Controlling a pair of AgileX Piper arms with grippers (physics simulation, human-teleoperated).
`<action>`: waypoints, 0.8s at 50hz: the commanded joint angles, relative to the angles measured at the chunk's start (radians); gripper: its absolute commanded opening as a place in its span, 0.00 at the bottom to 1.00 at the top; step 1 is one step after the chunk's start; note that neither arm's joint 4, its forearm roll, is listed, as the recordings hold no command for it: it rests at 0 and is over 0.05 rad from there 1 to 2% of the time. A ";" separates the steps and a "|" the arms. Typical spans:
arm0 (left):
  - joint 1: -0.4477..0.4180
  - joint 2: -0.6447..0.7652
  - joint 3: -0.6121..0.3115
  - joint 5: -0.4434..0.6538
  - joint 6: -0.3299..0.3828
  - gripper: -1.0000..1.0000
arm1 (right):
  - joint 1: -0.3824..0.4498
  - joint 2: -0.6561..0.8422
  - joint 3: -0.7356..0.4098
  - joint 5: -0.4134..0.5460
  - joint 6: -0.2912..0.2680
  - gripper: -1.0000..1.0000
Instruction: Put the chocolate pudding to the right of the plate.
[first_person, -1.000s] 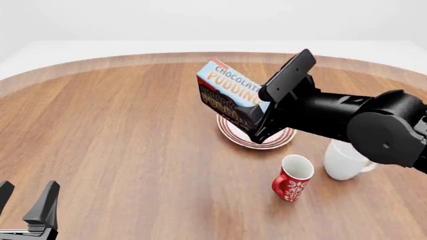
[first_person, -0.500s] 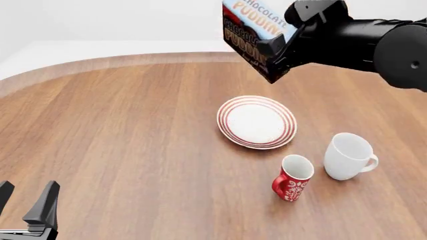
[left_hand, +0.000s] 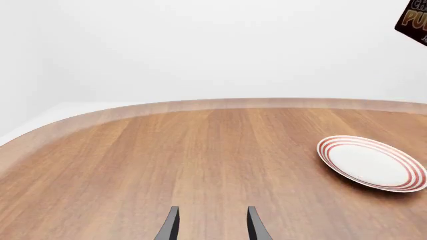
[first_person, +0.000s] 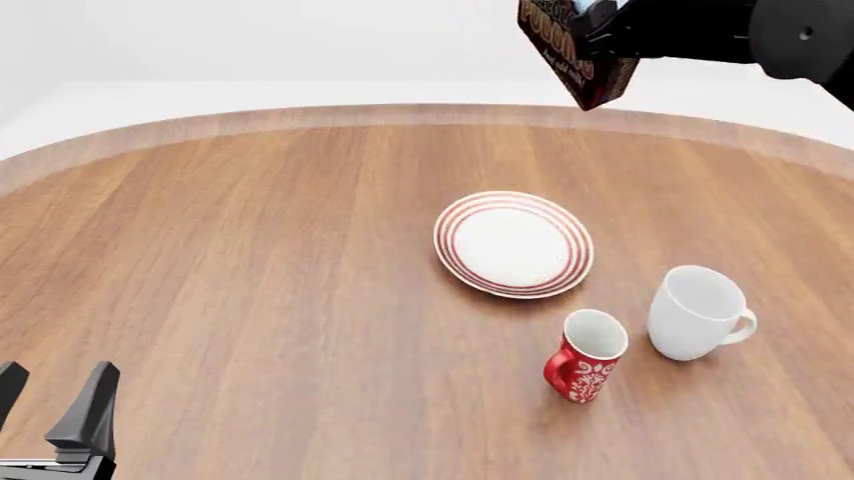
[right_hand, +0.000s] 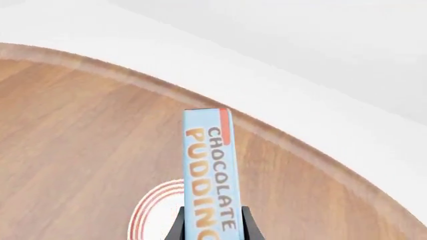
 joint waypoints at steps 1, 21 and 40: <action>0.000 0.000 0.000 0.000 0.000 1.00 | -0.089 0.050 -0.036 -0.005 0.067 0.00; 0.000 0.000 0.000 0.000 0.000 1.00 | -0.236 0.236 -0.052 -0.059 0.115 0.00; 0.000 0.000 0.000 0.000 0.000 1.00 | -0.295 0.382 -0.025 -0.152 0.123 0.00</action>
